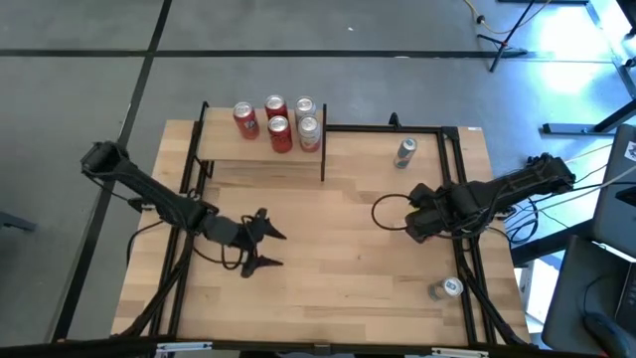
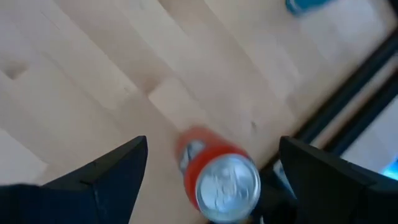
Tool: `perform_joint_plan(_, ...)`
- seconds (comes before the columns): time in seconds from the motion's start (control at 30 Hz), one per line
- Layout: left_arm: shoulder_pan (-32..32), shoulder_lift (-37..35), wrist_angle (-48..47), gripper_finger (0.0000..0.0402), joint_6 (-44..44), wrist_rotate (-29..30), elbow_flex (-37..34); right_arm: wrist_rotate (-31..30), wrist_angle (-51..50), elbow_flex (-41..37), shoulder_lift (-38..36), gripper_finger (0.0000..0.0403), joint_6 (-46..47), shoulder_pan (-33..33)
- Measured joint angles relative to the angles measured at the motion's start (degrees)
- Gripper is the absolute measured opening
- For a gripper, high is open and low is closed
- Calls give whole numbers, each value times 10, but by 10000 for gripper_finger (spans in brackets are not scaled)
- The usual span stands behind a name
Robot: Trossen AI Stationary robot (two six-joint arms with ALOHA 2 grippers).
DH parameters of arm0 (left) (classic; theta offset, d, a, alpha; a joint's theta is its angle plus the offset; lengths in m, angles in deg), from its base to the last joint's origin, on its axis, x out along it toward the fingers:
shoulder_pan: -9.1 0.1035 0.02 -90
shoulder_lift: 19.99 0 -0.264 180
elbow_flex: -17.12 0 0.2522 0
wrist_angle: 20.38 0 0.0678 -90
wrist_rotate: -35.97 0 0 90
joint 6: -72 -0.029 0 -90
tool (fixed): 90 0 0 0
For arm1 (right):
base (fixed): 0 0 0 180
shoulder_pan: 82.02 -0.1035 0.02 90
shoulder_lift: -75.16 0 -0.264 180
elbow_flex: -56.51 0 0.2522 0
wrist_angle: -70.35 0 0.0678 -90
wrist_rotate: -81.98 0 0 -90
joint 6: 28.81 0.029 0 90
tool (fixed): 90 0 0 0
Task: Place canned beverage on shelf
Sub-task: Put the red soda can aligned with the other red soda can on the shelf
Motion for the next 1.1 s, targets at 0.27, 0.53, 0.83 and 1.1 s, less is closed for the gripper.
perform_joint_plan(0.27,-2,71,55,320,0,2,-6,41,-23,-53,0,351,21,3)
perform_joint_plan(0.53,-1,81,67,320,0,7,-6,82,-5,-90,0,351,1,9)
perform_joint_plan(0.83,-1,81,68,320,0,12,-6,115,34,-137,0,351,-42,64)
perform_joint_plan(1.1,-1,81,67,320,0,12,-6,178,101,-171,1,343,-89,88)
